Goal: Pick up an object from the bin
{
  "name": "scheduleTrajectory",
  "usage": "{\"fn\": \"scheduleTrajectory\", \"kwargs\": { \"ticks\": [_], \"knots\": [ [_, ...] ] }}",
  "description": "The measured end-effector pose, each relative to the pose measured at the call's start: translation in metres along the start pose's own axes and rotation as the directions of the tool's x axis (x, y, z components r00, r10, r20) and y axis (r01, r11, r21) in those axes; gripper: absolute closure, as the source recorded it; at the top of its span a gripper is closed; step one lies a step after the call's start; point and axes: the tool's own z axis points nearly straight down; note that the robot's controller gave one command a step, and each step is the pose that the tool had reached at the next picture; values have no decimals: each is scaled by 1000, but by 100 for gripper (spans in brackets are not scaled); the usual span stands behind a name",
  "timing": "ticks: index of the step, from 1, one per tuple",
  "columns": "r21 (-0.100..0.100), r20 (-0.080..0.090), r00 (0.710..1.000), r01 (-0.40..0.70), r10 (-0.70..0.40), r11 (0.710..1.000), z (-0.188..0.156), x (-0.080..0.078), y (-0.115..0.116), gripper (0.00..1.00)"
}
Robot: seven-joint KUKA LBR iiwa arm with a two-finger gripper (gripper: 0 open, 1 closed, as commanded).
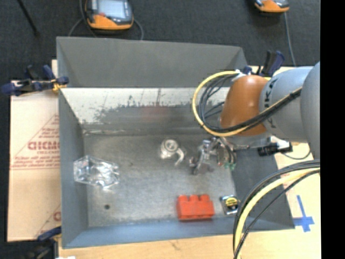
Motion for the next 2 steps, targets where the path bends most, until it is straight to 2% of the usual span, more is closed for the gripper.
{"fn": "scheduleTrajectory", "kwargs": {
  "ticks": [1,2],
  "knots": [
    [1,-2,1000,2,-2,1000,-12,-2,-2,100],
    [0,0,1000,2,-2,1000,-55,-5,-3,100]
  ]
}}
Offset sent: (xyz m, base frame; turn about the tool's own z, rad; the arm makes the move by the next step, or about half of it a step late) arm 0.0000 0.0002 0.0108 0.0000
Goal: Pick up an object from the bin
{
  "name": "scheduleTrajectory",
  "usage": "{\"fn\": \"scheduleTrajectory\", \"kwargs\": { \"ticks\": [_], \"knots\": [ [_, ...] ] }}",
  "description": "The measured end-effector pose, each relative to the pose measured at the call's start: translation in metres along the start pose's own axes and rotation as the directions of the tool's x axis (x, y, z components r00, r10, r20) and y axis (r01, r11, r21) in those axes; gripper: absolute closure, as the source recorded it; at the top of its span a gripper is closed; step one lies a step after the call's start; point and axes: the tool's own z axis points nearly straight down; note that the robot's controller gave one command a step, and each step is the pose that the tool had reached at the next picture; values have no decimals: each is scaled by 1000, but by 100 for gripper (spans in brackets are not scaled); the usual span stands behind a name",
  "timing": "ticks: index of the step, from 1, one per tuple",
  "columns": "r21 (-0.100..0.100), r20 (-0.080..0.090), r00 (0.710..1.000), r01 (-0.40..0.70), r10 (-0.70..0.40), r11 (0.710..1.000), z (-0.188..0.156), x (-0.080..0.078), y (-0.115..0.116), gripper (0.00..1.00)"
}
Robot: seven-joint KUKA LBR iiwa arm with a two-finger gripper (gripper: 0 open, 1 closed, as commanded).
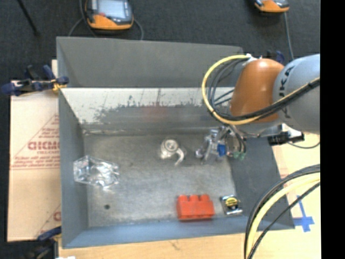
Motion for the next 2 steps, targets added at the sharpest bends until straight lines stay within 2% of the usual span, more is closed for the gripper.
{"fn": "scheduleTrajectory", "kwargs": {
  "ticks": [2],
  "knots": [
    [1,-1,1000,-1,1,1000,-20,-4,-3,100]
  ]
}}
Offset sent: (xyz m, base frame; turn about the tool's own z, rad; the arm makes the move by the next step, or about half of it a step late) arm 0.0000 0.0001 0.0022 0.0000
